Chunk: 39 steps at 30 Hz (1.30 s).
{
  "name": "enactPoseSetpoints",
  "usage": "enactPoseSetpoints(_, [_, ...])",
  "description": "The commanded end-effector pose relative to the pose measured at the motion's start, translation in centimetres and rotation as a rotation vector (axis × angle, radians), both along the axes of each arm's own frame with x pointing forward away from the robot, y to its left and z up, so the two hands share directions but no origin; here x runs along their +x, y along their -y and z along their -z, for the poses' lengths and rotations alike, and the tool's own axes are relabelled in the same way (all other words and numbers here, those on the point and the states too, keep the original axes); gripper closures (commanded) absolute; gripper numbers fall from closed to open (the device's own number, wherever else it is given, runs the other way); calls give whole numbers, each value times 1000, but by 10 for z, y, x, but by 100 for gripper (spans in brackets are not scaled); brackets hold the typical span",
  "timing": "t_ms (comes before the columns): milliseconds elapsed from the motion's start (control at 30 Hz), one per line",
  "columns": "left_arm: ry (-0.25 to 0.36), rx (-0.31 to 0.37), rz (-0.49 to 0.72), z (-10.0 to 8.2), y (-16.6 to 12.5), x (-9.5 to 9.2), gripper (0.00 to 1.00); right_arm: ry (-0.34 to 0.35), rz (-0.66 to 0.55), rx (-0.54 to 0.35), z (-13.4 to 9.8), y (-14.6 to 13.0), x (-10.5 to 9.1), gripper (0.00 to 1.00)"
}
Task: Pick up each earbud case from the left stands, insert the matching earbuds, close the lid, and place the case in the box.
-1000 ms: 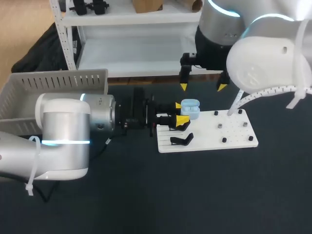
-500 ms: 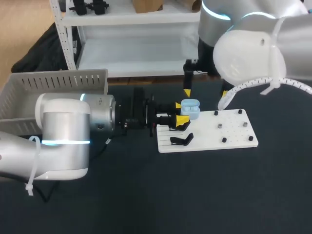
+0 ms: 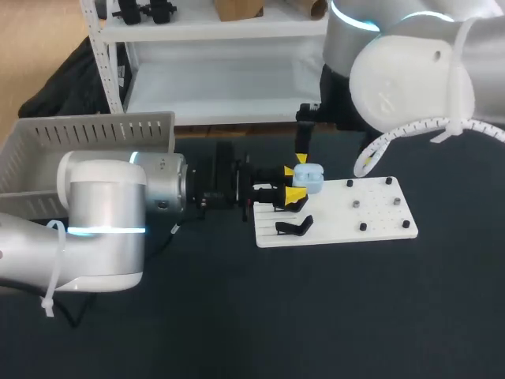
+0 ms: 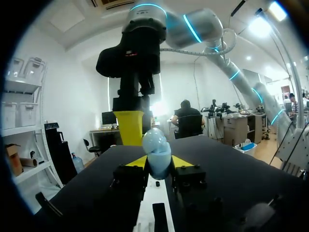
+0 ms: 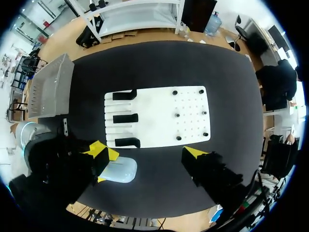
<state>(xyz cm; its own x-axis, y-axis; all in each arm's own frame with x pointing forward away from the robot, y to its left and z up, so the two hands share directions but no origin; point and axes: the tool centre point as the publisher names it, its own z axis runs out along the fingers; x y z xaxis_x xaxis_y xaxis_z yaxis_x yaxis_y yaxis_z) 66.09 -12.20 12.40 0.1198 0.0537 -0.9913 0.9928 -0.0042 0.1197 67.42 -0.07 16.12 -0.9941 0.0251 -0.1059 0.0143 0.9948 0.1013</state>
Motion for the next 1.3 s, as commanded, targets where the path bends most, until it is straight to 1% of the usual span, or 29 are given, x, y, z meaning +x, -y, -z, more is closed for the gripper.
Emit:
enactPoseSetpoints(33, [2,-1,-5,0,0,-1,100,19,0,9,-3,6,-10,0])
enactPoseSetpoints(167, [2,-1,-5,0,0,-1,100,90,7,30,-13,10,-10,0])
enactPoseSetpoints(300, [2,-1,-5,0,0,-1,100,171,23,94,-35,20,-11,0])
enactPoseSetpoints(367, [2,-1,-5,0,0,-1,100,217,4,124,-44,26,-15,0])
enactPoseSetpoints(433, [1,-15,-10,-8,-4,-2,100,265,-12,160,-52,33,-19,0])
enactPoseSetpoints(533, [3,-34,-32,-21,-16,-2,100,301,-2,197,-58,45,-24,0])
enactPoseSetpoints(600, [15,-28,-50,-32,-26,-1,100,301,-2,197,-58,45,-24,0])
enactPoseSetpoints(700, [21,-36,-80,-49,-44,-1,100,301,-2,197,-58,45,-24,0])
enactPoseSetpoints(867, [16,-22,-150,-66,-83,4,100,301,-2,197,-58,45,-24,0])
enactPoseSetpoints(900, [14,-10,-171,-67,-91,5,100,301,-2,197,-58,45,-24,0])
enactPoseSetpoints(967, [-5,-19,-214,-69,-109,9,100,301,-2,197,-58,45,-24,0])
enactPoseSetpoints(1033, [-24,-10,-263,-71,-125,11,100,301,-2,197,-58,45,-24,0])
enactPoseSetpoints(1233, [-107,-34,-397,-72,-172,23,100,301,-2,197,-58,45,-24,0])
enactPoseSetpoints(1300, [-132,-25,-453,-72,-188,28,100,301,-2,197,-58,45,-24,0])
